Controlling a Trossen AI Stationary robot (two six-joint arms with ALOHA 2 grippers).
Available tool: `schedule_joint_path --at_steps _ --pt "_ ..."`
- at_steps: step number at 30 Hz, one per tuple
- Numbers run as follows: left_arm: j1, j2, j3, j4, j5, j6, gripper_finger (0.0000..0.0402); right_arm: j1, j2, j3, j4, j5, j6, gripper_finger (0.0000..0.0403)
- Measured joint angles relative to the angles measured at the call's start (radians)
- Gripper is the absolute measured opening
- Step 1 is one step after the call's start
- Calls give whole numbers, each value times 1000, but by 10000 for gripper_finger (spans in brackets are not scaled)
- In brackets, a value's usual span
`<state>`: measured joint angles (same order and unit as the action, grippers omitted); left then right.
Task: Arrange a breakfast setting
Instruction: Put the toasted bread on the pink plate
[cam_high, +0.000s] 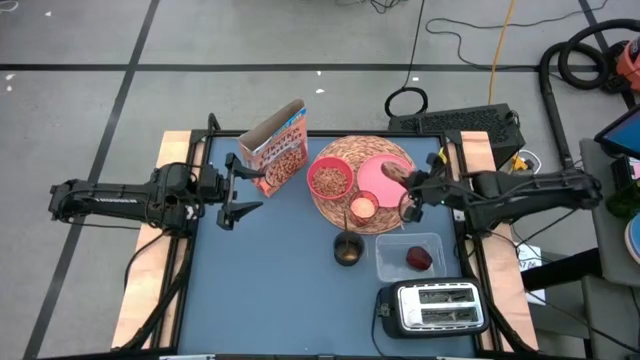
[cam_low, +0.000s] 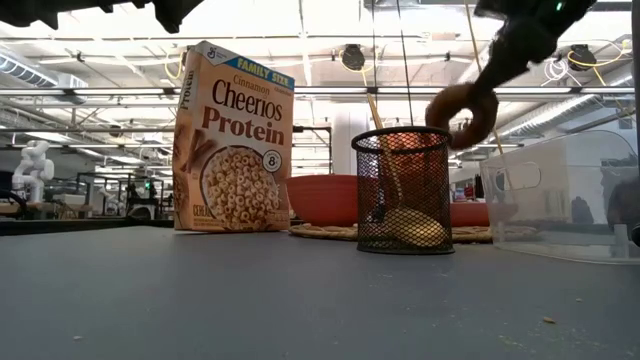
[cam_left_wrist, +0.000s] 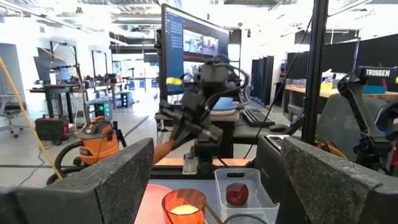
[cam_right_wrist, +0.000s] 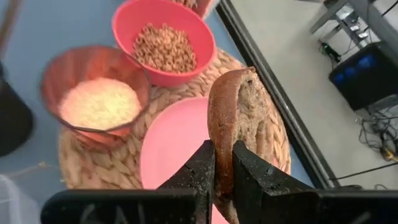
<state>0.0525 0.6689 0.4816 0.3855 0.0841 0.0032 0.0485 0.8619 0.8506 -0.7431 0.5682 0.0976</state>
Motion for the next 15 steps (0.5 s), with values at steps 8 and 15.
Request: schedule_joint_path --at_steps 8,15 --pt "0 0 0 -1 0 1 358 -151 1 -149 209 -162 -140 31" --pt "0 0 0 -2 0 0 358 -264 1 -231 317 -181 -200 31"
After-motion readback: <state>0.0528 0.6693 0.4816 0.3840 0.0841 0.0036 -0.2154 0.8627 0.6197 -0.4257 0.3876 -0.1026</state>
